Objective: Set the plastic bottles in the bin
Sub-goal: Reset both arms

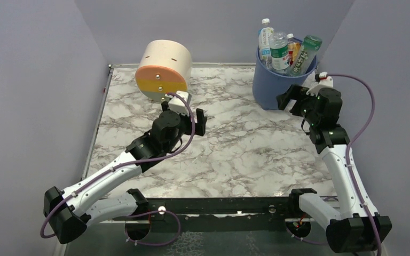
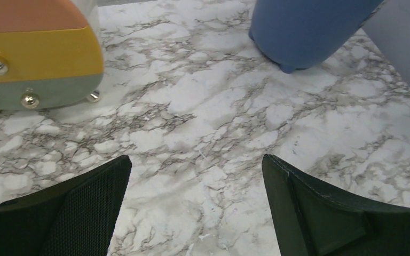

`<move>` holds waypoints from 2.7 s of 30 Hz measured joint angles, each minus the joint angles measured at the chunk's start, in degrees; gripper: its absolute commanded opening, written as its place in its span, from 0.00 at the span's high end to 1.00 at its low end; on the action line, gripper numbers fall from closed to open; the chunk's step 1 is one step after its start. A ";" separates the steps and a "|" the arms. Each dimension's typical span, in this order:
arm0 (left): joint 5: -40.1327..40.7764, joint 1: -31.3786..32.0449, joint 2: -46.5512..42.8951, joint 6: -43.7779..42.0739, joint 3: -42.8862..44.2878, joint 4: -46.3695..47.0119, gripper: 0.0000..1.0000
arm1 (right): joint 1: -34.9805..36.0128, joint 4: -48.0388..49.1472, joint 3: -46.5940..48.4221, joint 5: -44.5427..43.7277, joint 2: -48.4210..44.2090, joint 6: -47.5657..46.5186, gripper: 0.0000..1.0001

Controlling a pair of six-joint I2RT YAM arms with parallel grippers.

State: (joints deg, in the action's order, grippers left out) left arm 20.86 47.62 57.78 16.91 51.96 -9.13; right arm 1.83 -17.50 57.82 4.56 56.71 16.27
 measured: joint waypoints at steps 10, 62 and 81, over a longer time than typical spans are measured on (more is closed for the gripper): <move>3.76 -10.23 -0.63 -5.70 -15.02 13.62 0.01 | 0.00 13.88 -25.05 1.25 -4.39 1.95 0.00; -14.51 -42.75 35.19 -21.75 -37.92 79.45 0.01 | 2.56 92.21 -47.82 -8.28 34.80 -12.87 0.00; -14.43 -42.75 35.95 -21.86 -37.24 80.15 0.01 | 2.99 90.86 -44.63 -6.12 35.04 -14.84 0.00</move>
State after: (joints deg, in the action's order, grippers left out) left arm 6.44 4.86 93.73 -4.95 14.72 71.02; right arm 4.82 73.36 13.19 -1.56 91.74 1.43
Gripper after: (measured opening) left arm 0.990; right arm 0.995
